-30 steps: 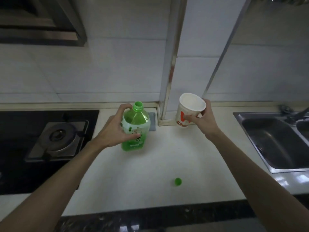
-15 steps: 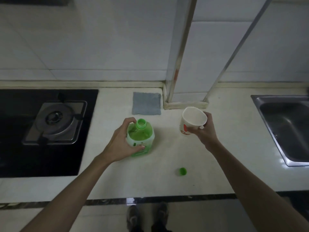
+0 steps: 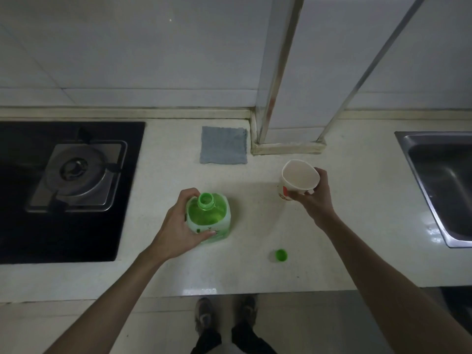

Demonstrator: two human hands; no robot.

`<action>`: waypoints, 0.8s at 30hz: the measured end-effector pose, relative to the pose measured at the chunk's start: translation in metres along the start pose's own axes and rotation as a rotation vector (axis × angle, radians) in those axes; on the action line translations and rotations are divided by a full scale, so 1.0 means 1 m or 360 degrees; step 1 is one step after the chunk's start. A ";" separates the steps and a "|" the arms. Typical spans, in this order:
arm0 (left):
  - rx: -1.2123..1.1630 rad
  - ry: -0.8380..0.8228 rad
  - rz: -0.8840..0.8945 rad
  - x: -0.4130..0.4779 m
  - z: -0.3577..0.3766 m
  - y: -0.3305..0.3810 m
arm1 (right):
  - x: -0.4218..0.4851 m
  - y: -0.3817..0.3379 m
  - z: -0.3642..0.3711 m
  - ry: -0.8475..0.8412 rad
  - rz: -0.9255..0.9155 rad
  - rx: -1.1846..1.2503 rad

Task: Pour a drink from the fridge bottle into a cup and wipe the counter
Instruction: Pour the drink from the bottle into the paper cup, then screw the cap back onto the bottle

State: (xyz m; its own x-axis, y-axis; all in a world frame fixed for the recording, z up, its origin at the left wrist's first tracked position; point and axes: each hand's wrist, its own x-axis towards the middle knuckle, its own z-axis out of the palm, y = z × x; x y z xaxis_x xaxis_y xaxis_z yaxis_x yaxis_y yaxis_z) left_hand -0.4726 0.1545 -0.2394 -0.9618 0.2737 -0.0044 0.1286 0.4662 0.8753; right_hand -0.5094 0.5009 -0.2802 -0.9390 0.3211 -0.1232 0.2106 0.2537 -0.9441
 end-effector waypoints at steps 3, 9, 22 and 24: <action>-0.0011 -0.0004 0.0004 -0.003 0.000 -0.004 | 0.001 0.003 0.000 -0.0030 0.0008 0.0011; -0.0018 -0.0077 0.0005 -0.008 -0.001 -0.005 | -0.018 0.013 -0.002 -0.0106 0.0221 0.0088; -0.0208 -0.0052 -0.0009 -0.014 0.000 -0.005 | -0.136 0.055 0.005 -0.0593 0.0135 -0.1123; -0.0224 -0.0057 -0.0013 -0.014 0.001 -0.005 | -0.141 0.053 0.013 -0.0579 0.0080 -0.1236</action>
State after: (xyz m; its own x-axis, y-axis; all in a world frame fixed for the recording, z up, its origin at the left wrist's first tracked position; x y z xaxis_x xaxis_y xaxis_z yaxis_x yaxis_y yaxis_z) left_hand -0.4593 0.1488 -0.2442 -0.9532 0.3011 -0.0269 0.0831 0.3464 0.9344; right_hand -0.3692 0.4573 -0.3164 -0.9245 0.0698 -0.3749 0.2559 0.8422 -0.4745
